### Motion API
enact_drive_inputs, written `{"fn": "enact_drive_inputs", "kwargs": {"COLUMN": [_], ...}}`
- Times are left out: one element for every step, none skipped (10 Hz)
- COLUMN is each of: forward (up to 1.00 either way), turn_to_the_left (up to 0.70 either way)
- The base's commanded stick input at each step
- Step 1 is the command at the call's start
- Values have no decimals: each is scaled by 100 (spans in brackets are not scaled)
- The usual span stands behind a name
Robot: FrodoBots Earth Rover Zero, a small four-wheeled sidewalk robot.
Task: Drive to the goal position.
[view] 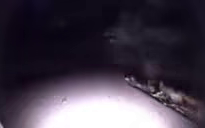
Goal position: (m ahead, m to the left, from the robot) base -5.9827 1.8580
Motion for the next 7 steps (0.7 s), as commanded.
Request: {"fn": "enact_drive_inputs", "kwargs": {"forward": [-100, -100, -100, -100, -100, -100, -100], "turn_to_the_left": [0, 16, 27, 27, 27, 27, 0]}}
